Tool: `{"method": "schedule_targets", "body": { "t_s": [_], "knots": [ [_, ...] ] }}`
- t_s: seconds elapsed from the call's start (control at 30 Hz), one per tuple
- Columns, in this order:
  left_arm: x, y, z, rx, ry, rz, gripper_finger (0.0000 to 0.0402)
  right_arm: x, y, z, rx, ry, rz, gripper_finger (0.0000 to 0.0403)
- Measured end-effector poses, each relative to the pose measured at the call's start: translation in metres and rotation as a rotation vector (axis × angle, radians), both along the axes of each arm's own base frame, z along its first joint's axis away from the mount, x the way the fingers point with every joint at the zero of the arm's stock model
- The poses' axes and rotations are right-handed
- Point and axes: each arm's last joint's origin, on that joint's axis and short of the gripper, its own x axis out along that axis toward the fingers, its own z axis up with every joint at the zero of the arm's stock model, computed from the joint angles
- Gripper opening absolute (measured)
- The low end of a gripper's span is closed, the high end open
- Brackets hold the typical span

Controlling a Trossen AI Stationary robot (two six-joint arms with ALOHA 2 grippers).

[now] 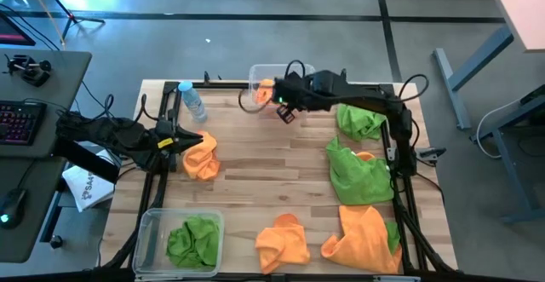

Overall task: Sort microfiber towel by color & place in baskets
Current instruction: Put the green towel into the bottom transparent bin

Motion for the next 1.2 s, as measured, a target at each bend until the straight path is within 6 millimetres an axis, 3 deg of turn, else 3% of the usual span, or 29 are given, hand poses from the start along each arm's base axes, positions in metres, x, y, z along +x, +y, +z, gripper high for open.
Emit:
{"method": "schedule_targets", "body": {
  "t_s": [0.3,0.53,0.67,0.87,1.07,1.2],
  "knots": [
    [0.000,0.000,0.000,0.026,0.004,-0.006,0.0033,0.003,0.060,-0.006,-0.013,0.011,0.069,0.0001],
    [0.000,0.000,0.000,0.030,0.003,0.008,0.0013,-0.008,0.111,-0.034,0.012,0.061,0.099,0.0000],
    [0.000,0.000,0.000,0.030,0.002,0.009,0.0010,-0.034,0.136,-0.053,0.030,0.048,0.070,0.0000],
    [0.000,0.000,0.001,0.028,-0.001,0.009,0.0010,-0.081,0.158,-0.069,0.137,-0.170,0.103,0.0000],
    [0.000,0.000,0.001,0.010,-0.009,0.017,0.0010,-0.128,0.152,-0.079,0.161,-0.360,0.168,0.0000],
    [0.000,0.001,0.001,-0.049,-0.024,0.053,0.0010,-0.152,0.142,-0.087,0.233,-0.409,0.060,0.0000]
  ]
}}
